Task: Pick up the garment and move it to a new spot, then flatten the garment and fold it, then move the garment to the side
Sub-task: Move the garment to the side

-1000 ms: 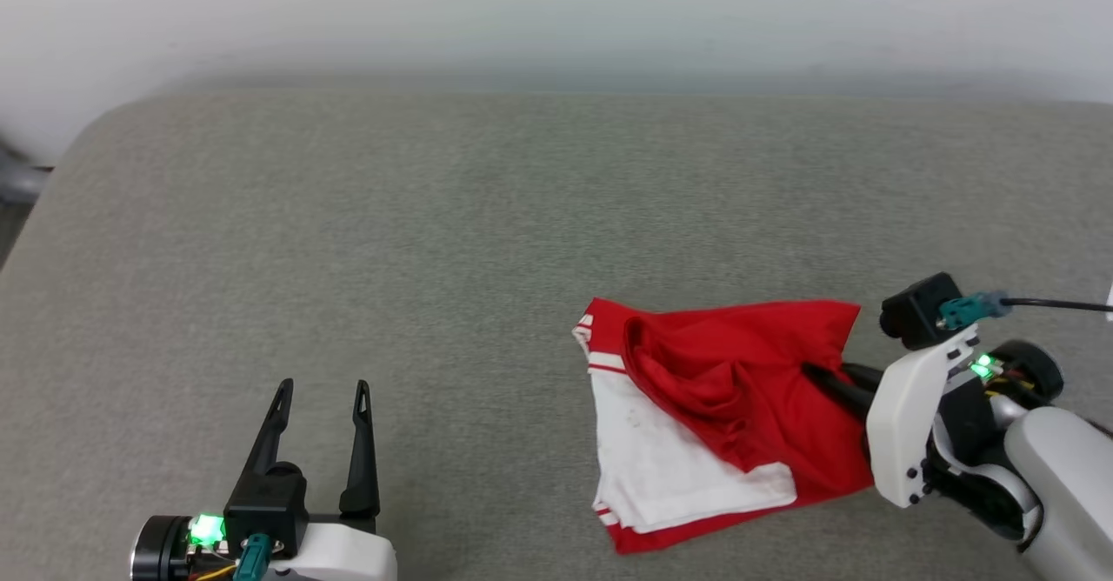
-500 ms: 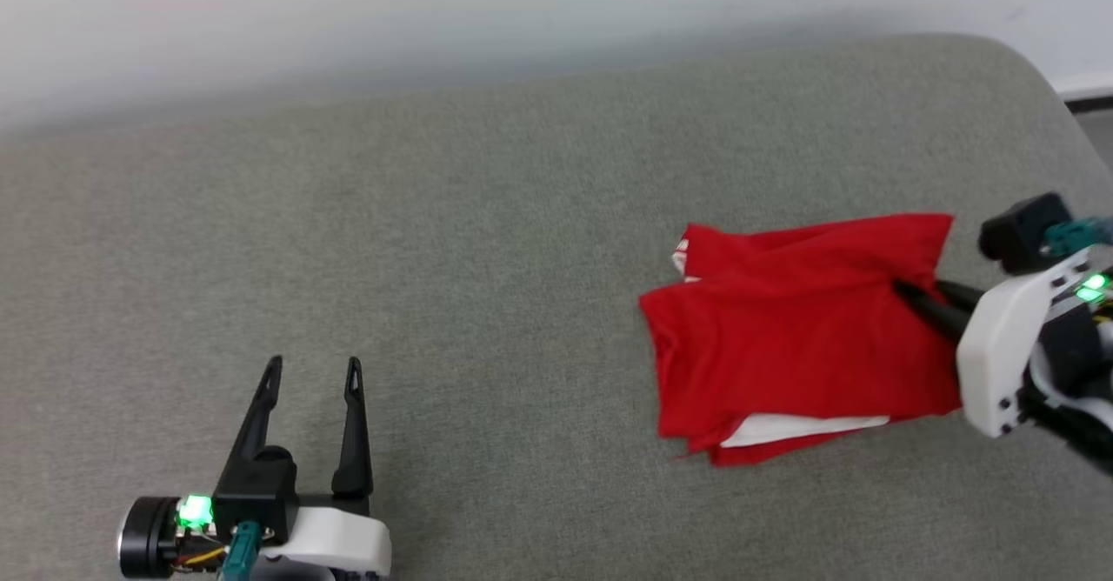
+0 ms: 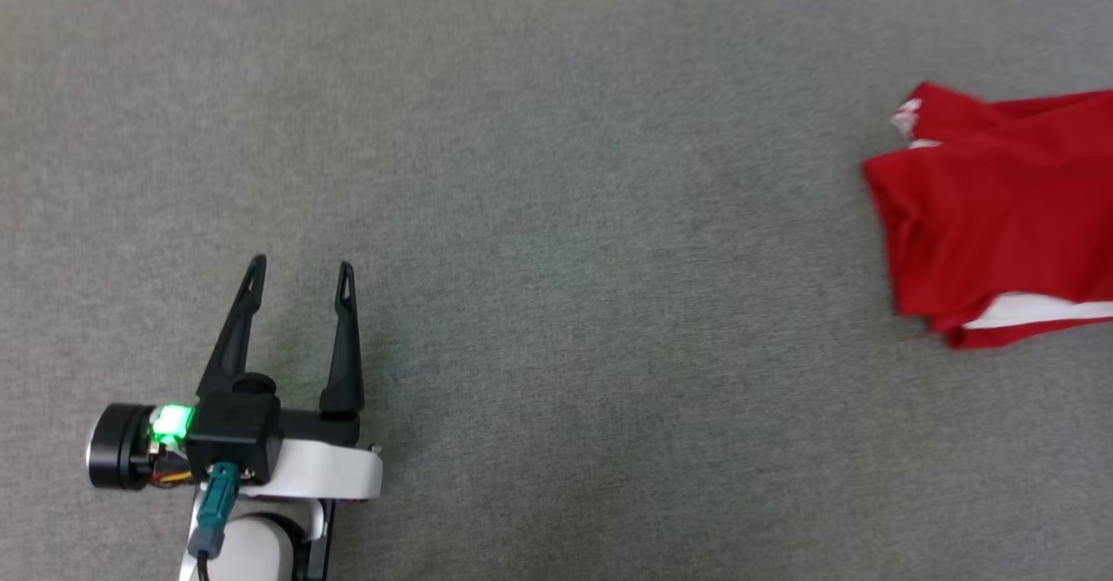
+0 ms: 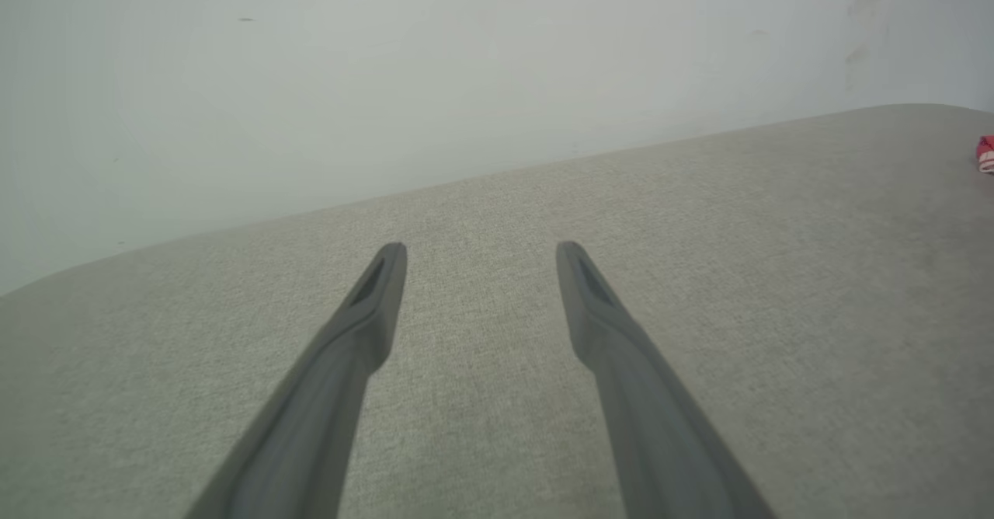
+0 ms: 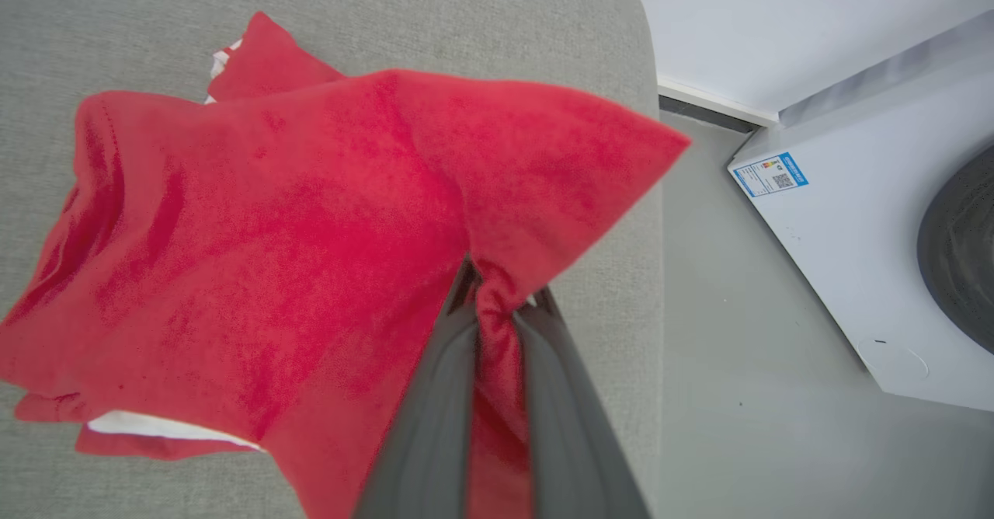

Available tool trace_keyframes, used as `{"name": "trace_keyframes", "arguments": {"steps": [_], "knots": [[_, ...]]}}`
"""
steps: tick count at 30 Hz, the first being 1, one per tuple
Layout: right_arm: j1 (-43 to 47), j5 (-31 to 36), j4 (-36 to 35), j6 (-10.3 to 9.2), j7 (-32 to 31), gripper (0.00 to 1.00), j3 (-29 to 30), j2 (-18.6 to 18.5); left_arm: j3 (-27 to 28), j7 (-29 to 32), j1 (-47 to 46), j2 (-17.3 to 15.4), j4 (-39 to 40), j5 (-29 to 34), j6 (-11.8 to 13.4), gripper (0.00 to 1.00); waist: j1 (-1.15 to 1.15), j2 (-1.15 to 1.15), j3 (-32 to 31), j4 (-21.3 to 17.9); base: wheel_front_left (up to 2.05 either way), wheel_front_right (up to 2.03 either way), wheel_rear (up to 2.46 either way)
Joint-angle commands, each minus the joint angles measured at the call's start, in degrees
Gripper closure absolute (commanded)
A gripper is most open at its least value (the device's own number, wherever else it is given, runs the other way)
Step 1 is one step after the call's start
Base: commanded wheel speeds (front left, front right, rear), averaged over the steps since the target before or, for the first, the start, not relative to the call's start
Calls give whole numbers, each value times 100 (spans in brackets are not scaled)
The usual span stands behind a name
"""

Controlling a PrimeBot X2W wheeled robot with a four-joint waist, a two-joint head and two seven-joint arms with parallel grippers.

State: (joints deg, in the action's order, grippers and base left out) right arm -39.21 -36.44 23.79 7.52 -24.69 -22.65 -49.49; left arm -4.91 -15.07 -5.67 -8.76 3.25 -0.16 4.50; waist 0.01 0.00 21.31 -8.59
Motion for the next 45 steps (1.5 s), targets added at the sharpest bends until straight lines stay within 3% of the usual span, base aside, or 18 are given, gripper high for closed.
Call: {"name": "trace_keyframes", "arguments": {"steps": [1, 8, 21, 22, 23, 32, 45], "knots": [[-147, 38, 128, -8, 14, 100, 122, -80, -5, -12, -110, -37, 40, 11, -25, 0, -1, 0, 245, 109, 0, 0, 0], [-346, 407, 827, -8, 176, 100, 705, -210, -63, -12, -354, -56, 205, 24, -14, 0, -1, 0, 569, 225, 0, 0, 0], [-486, 1298, 1382, -8, 347, 100, 1537, 69, -88, -12, -420, -90, 265, 4, 43, 0, -1, 0, 714, 280, 0, 0, 0], [-473, 1320, 1417, -8, 314, 58, 1591, 162, -83, -12, -415, -94, 259, 5, 52, 0, -1, 0, 700, 277, 0, 0, 0], [-463, 1367, 1427, -8, 314, 0, 1656, 239, -81, -12, -404, -101, 249, 4, 54, 0, -1, 0, 678, 272, 0, 0, 0], [-268, 2127, 1176, -8, 778, 0, 2119, 610, -83, -12, -195, -82, 154, -33, 119, 0, -1, 0, 283, 262, 0, 0, 0], [250, 2668, -77, -7, 2416, 0, 2570, 1477, -50, -13, 335, 67, -88, -156, 217, 0, -1, 0, -787, 414, 0, 0, 0]]}}
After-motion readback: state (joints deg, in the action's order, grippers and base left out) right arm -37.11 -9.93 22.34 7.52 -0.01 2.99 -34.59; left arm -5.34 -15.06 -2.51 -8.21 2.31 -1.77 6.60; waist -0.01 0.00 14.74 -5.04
